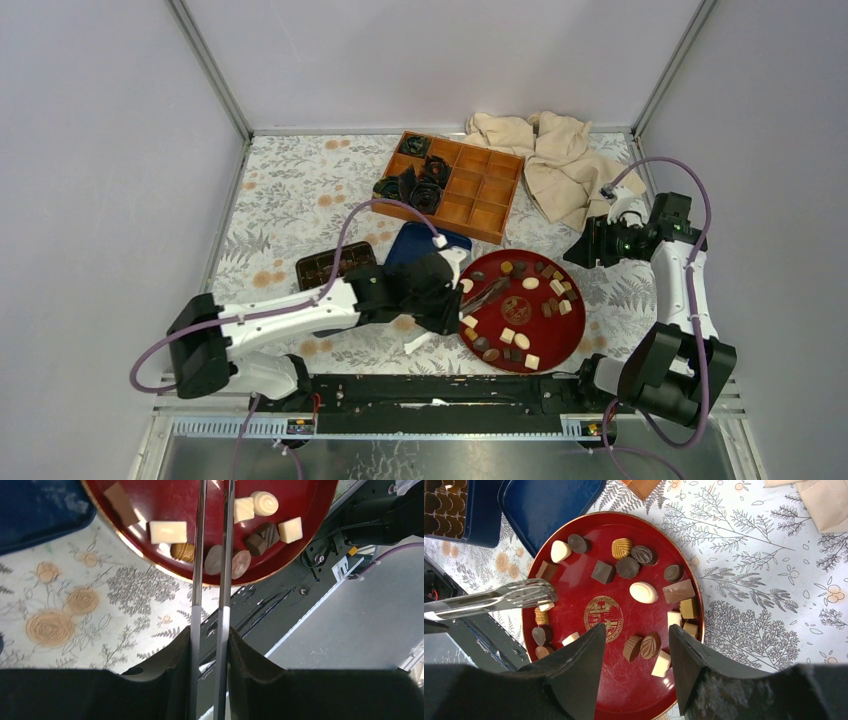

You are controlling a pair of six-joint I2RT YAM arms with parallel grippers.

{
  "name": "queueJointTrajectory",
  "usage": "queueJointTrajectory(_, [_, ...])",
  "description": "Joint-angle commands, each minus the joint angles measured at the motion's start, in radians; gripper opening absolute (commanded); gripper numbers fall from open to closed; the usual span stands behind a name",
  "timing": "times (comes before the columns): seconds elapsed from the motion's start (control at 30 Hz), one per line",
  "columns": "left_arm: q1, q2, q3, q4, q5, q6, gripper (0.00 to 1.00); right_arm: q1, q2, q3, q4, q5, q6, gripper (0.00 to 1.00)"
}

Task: Pack the chocolate
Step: Pick up the fake chocolate from the plate.

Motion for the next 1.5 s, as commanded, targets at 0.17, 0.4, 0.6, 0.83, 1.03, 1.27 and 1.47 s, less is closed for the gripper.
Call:
queueJointTrajectory(0.17, [-0.017,0.086,0.087,0.165,0.017,0.084,0.35,-0.005,-0.018,-0.012,0.008,-0.030,0.003,0.57])
queueJointTrajectory(0.4, [-0.017,0.145,0.153,0.046,-0.116,0.054,0.35,-0.005,-0.020,-0.016,0.010,-0.029,0.001,0.57])
queueJointTrajectory(0.6, [-0.018,0.245,0.258,-0.082,-0.209,0.058,0.38,-0.005,-0.018,-0.018,0.010,-0.027,-0.002,0.59])
queueJointTrajectory(0.83, [-0.018,0.307,0.326,-0.135,-0.176,0.139,0.42,-0.005,-0.016,-0.019,0.009,-0.026,-0.002,0.60])
queueJointTrajectory(1.03, [-0.018,0.317,0.329,-0.134,-0.120,0.207,0.45,-0.005,-0.015,-0.019,0.010,-0.027,-0.002,0.61])
queueJointTrajectory(1.27, [-0.017,0.352,0.345,-0.152,-0.117,0.240,0.47,-0.005,-0.014,-0.019,0.010,-0.028,-0.003,0.61])
queueJointTrajectory(1.47, [-0.016,0.391,0.379,-0.188,-0.157,0.267,0.48,-0.005,-0.012,-0.019,0.009,-0.027,-0.003,0.61])
